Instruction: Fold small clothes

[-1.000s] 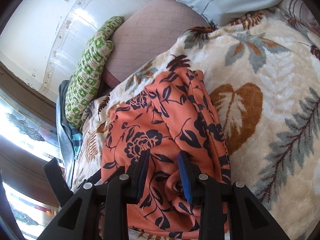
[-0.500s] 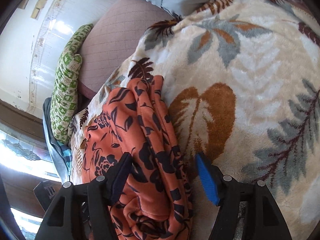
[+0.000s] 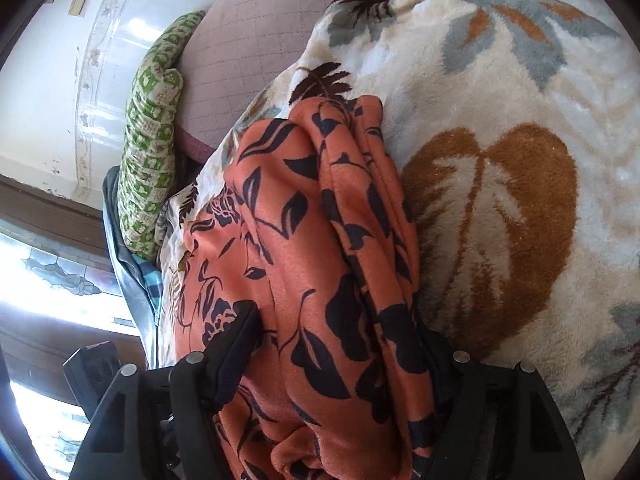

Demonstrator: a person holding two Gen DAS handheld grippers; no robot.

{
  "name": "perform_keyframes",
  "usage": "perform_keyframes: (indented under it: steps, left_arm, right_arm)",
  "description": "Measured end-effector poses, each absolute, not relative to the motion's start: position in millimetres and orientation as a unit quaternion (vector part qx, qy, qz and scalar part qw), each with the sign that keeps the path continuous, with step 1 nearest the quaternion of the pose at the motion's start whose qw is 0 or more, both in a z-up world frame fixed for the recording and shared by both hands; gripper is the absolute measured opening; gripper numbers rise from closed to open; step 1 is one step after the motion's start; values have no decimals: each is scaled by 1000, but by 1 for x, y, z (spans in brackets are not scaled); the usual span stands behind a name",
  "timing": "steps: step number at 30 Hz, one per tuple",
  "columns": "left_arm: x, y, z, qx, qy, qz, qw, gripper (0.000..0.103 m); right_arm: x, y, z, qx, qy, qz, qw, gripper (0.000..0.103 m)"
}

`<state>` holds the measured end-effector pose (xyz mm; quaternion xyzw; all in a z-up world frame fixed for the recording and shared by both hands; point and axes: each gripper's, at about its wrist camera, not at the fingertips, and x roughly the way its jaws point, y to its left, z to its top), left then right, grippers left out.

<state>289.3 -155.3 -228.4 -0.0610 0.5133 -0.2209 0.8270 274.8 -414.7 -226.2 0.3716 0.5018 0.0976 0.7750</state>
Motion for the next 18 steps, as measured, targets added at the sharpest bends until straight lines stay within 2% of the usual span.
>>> perform_keyframes:
  steps: [1, 3, 18]
  left_arm:
    - [289, -156, -228, -59, 511, -222, 828, 96]
    - [287, -157, -227, -54, 507, -220, 832, 93]
    - [285, -155, -225, -47, 503, -212, 836, 91]
  right_arm:
    - [274, -415, -226, 373, 501, 97, 775, 61]
    - [273, -413, -223, 369, 499, 92, 779, 58]
    - [272, -406, -222, 333, 499, 83, 796, 57]
